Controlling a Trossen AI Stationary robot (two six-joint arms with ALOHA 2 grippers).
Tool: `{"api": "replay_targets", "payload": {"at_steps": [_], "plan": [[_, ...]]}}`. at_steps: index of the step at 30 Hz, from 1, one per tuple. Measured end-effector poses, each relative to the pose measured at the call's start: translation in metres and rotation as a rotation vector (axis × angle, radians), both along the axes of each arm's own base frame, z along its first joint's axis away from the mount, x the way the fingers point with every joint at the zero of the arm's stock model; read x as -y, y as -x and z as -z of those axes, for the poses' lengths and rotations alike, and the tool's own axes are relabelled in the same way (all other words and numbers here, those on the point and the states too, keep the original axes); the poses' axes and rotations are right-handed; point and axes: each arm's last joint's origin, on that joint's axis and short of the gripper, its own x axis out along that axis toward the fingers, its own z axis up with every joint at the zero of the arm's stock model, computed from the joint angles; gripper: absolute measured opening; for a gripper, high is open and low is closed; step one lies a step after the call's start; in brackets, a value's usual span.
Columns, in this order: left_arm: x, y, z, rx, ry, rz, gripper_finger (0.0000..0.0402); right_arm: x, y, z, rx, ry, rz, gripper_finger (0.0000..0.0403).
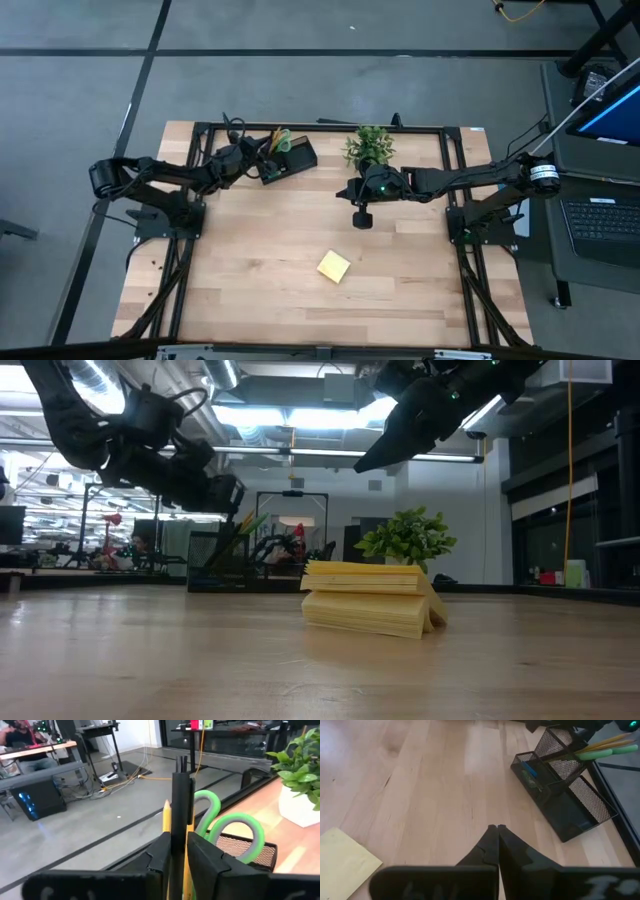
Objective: Pick and place office supplies into organizer
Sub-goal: Put the pen into the desk organizer, then put the sticky notes into the desk organizer
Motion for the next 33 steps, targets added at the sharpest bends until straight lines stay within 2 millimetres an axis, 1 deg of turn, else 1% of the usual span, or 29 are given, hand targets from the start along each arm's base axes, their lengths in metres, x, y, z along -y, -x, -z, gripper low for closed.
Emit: {"api": "replay_targets", "payload": {"at_steps": [11, 14, 16, 20, 24, 29, 33], "plan": [[0.003, 0.003, -0.014, 0.035, -0.055, 0.01, 0.0105, 0.0, 0.0, 0.0, -0.004, -0.004, 0.002, 0.0003], [0.008, 0.004, -0.022, 0.065, -0.079, 0.031, 0.0111, 0.0, 0.001, 0.001, -0.013, -0.005, 0.002, 0.0003], [0.014, 0.003, -0.028, 0.065, -0.115, 0.08, 0.011, 0.0, 0.001, 0.001, -0.017, -0.005, 0.002, 0.0003], [0.033, -0.001, -0.042, 0.091, -0.187, 0.291, 0.0106, -0.002, 0.001, 0.002, -0.023, -0.005, -0.004, 0.0003], [0.057, -0.006, -0.05, 0.138, -0.205, 0.495, 0.0104, -0.005, 0.001, 0.002, -0.023, -0.01, -0.01, 0.0003], [0.089, -0.013, -0.047, 0.082, -0.22, 0.651, 0.0109, -0.007, 0.001, 0.002, -0.02, -0.026, -0.006, 0.0003], [0.117, -0.022, -0.045, -0.019, -0.177, 0.69, 0.0109, -0.008, 0.001, 0.002, -0.021, -0.018, 0.001, 0.0003]]}}
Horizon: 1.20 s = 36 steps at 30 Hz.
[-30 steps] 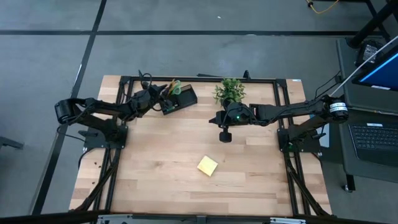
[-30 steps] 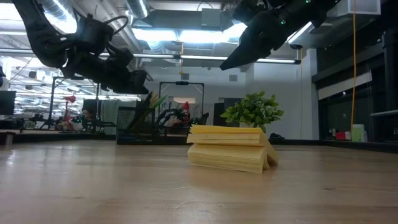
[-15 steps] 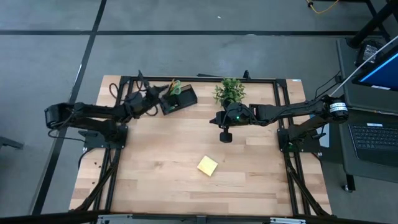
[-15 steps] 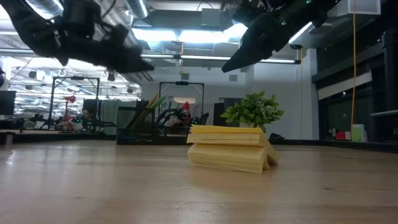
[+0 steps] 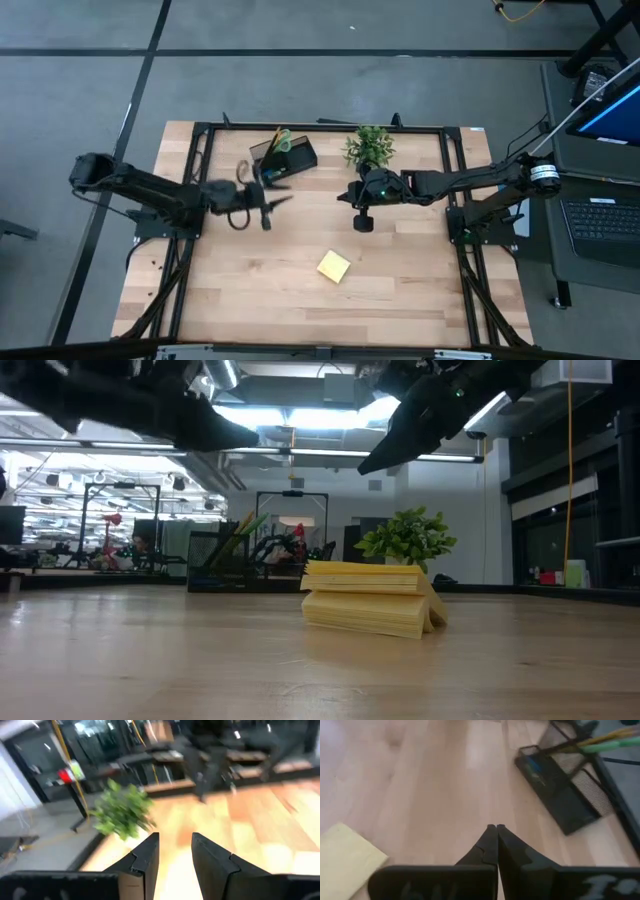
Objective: Pick and place office supplies into organizer
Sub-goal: Put the sticky notes into the desk organizer
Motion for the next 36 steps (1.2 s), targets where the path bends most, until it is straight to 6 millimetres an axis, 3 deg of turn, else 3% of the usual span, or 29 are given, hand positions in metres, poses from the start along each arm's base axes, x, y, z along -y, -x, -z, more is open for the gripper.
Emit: {"api": "replay_targets", "payload": {"at_steps": [6, 12, 21, 29, 36], "plan": [[0.045, -0.022, -0.003, -0.234, -0.043, -0.003, 0.011, 0.002, 0.017, -0.02, 0.036, 0.003, 0.101, 0.0003], [0.087, -0.053, -0.001, -0.331, -0.108, 0.056, 0.0112, -0.001, 0.036, -0.039, 0.07, -0.016, 0.103, 0.0003], [0.139, -0.112, 0.013, -0.517, -0.157, 0.107, 0.0112, -0.006, 0.042, -0.039, 0.028, -0.011, 0.079, 0.0003], [0.19, -0.133, 0.008, -0.677, -0.113, 0.096, 0.0126, -0.006, 0.044, -0.035, -0.012, -0.009, 0.078, 0.0003], [0.218, -0.152, 0.015, -0.705, -0.144, 0.152, 0.016, -0.011, 0.044, -0.035, -0.02, -0.012, 0.063, 0.0003]]}}
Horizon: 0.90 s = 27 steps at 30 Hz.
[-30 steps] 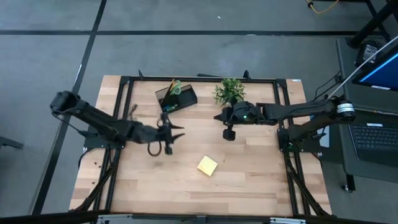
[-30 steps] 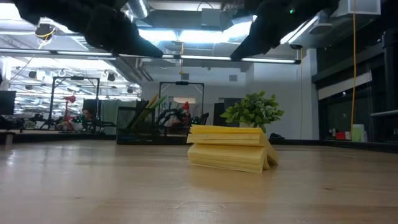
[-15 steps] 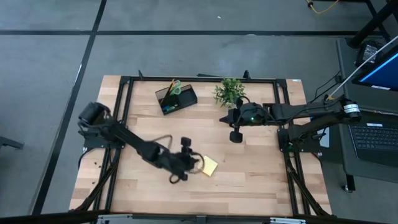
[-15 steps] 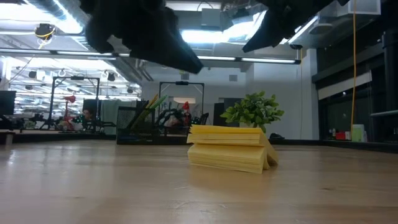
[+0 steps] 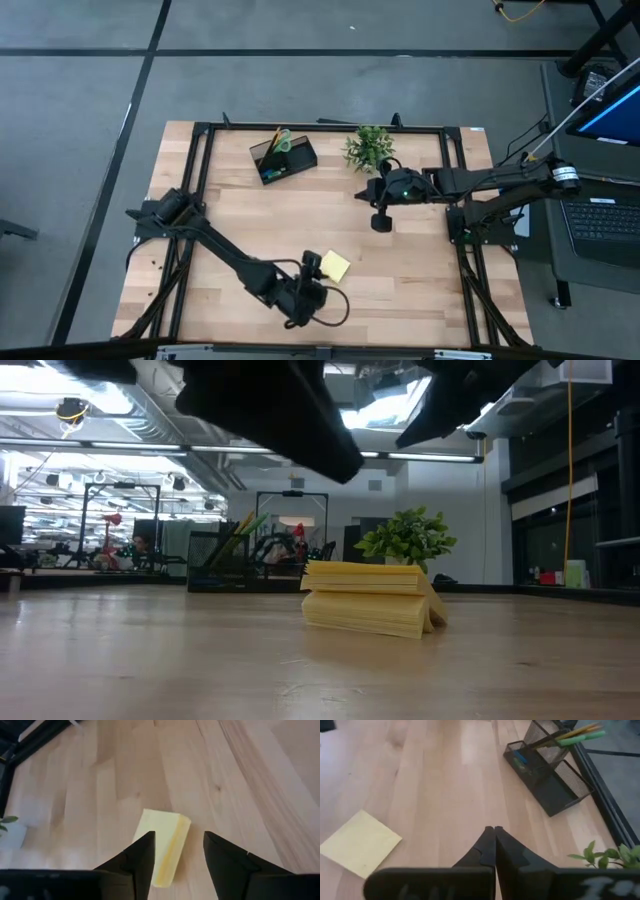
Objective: Pick and place office supplies into organizer
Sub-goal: Put the sticky notes into the desk organizer
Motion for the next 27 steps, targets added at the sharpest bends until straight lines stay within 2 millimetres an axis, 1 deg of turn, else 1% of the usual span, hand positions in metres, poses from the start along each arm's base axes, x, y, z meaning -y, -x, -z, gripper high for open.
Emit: {"api": "replay_targets", "payload": {"at_steps": [4, 9, 11, 14, 15, 17, 22, 27], "plan": [[0.002, -0.005, 0.005, -0.006, -0.019, 0.005, 0.017, -0.007, 0.001, 0.001, -0.005, -0.019, -0.016, 0.0003], [0.003, -0.008, 0.03, -0.08, -0.044, 0.028, 0.0171, -0.021, 0.003, 0.002, -0.023, -0.041, -0.051, 0.0003], [0.004, -0.01, 0.038, -0.087, -0.097, 0.036, 0.0171, -0.026, 0.005, 0.004, -0.044, -0.04, -0.069, 0.0003], [0.005, -0.01, 0.046, -0.072, -0.233, 0.024, 0.0171, -0.033, 0.006, 0.004, -0.047, -0.054, -0.085, 0.0003], [0.005, -0.01, 0.048, -0.07, -0.275, 0.018, 0.0171, -0.035, 0.006, 0.004, -0.047, -0.057, -0.09, 0.0003], [0.006, -0.01, 0.049, -0.059, -0.3, 0.012, 0.0171, -0.039, 0.007, 0.005, -0.05, -0.058, -0.105, 0.0003], [0.003, -0.012, 0.051, -0.087, -0.231, 0.029, 0.0171, -0.046, 0.008, 0.005, -0.051, -0.058, -0.131, 0.0003], [-0.001, -0.014, 0.051, -0.088, -0.255, 0.017, 0.0171, -0.048, 0.009, 0.005, -0.051, -0.059, -0.136, 0.0003]]}}
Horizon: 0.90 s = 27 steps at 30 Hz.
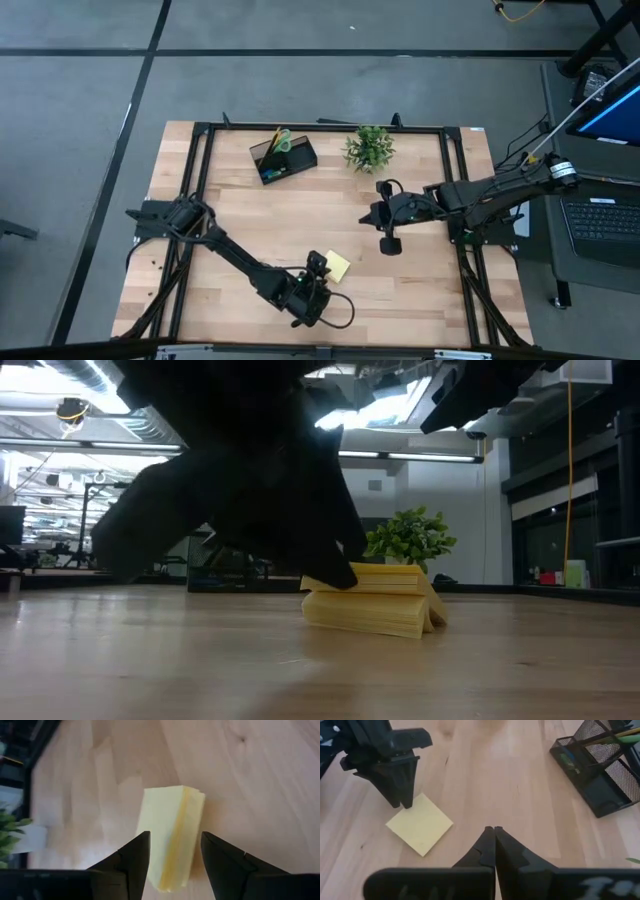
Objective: Pick and place office supplies into organizer
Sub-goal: Put the sticky notes into the desk organizer
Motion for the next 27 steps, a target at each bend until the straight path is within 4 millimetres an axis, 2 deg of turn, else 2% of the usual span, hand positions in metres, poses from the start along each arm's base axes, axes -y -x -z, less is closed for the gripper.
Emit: {"api": "replay_targets", "payload": {"at_steps": [22, 27], "plan": [[-0.024, -0.009, 0.004, -0.091, 0.048, -0.014, 0.017, 0.0, 0.001, 0.001, -0.013, 0.008, -0.002, 0.0011], [-0.024, -0.008, 0.004, -0.098, 0.044, -0.014, 0.0147, 0.0, 0.001, 0.001, -0.012, 0.008, -0.002, 0.0011]]}}
